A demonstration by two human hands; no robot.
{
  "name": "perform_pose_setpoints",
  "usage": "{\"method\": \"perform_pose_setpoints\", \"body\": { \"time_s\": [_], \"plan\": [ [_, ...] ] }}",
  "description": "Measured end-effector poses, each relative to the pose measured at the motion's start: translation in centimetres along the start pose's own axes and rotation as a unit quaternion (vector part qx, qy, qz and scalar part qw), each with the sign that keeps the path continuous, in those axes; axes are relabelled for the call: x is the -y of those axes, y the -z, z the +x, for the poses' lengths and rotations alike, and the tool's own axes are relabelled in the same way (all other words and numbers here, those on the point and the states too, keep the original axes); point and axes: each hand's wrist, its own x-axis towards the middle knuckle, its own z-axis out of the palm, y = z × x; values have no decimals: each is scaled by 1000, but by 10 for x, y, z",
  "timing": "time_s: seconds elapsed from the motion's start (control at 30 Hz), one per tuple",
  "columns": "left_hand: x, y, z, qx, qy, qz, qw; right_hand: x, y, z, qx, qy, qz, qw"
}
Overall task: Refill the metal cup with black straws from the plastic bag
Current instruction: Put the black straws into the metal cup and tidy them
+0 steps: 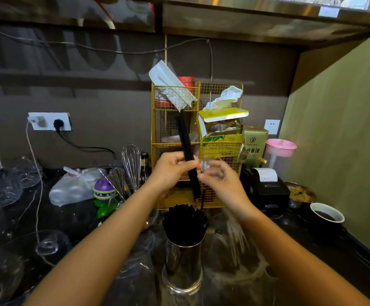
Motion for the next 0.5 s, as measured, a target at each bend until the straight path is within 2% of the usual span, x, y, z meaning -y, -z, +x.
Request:
{"method": "perform_pose_setpoints", "body": {
  "time_s": [0.13, 0.23, 0.37, 0.5],
  "plan": [
    [12, -1, -8, 62, 9, 94, 994, 36, 6, -3, -4, 138, -61, 989],
    [30, -6, -17, 86, 37, 112, 989, 48, 2, -4, -11, 203, -131, 970],
    [53, -7, -23, 110, 59, 133, 983, 33, -8, -5, -29, 247, -301, 921],
    [69, -9, -28, 100, 55, 184, 976, 7, -14, -5, -23, 246, -341, 907]
  ]
}}
